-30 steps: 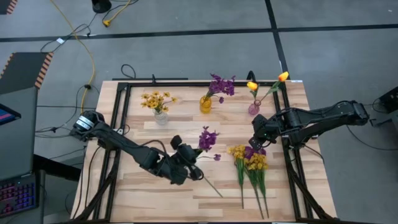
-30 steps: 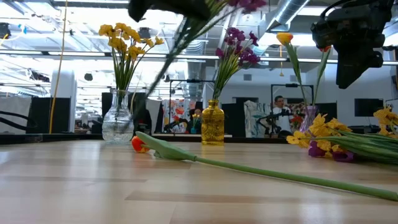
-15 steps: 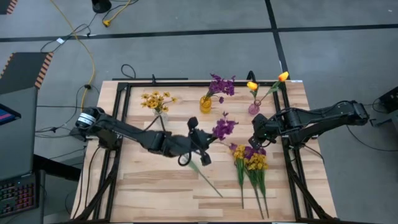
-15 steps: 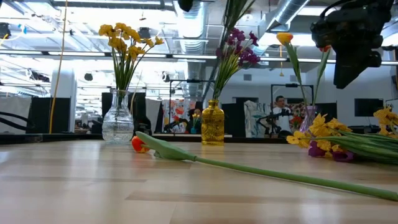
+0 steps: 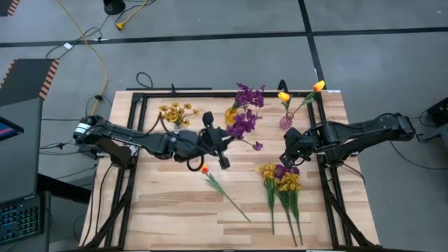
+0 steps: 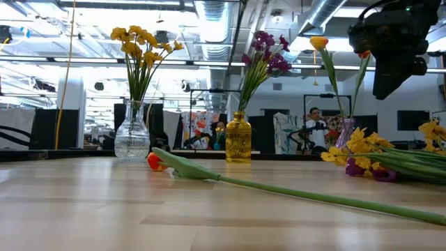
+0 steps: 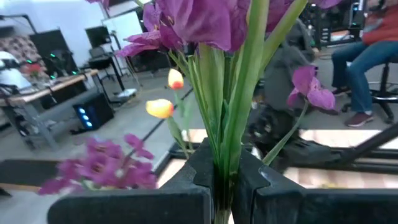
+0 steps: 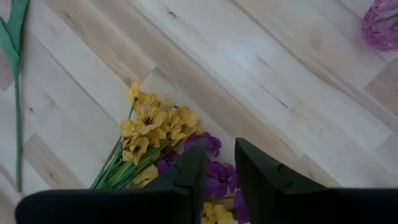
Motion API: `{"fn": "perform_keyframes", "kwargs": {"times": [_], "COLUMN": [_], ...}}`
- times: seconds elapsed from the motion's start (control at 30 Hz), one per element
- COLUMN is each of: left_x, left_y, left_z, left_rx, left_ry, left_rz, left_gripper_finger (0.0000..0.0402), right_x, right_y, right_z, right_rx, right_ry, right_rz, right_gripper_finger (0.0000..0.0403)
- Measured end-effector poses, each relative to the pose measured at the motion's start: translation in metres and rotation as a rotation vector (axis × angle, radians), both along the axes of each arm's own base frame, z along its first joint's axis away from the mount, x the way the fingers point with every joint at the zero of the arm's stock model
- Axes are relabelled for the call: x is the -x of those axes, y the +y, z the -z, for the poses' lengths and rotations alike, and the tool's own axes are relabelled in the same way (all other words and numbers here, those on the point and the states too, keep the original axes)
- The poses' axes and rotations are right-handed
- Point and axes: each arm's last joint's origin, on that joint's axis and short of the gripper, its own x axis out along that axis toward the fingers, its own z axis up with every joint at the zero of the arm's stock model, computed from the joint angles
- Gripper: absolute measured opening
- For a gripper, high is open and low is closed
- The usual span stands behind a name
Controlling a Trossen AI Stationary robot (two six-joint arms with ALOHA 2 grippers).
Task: Sort flowers into vase by color
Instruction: Put the left purple flowers into the yellow vase
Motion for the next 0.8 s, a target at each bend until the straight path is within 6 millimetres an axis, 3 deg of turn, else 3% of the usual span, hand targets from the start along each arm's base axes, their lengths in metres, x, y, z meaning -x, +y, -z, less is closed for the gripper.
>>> {"fn": "perform_keyframes", "kwargs": {"times": [0.37,0.8], "left_x": [0.003,0.003], "left_y": [0.036,0.084], "left_z": [-0.012,-0.009], "left_rx": [-0.069,0.060], "left_ry": [-0.043,-0.093], "left_rz": [-0.102,-0.237], "left_gripper_finger": [0.0006,0.0006], "right_x": [0.000,0.000], "right_y": [0.000,0.000], "right_z": [0.000,0.000], "right_rx": [0.000,0.000], "right_ry": [0.000,0.000], "right_rz": [0.000,0.000], "right_gripper_finger": [0.0113,0.0113]}}
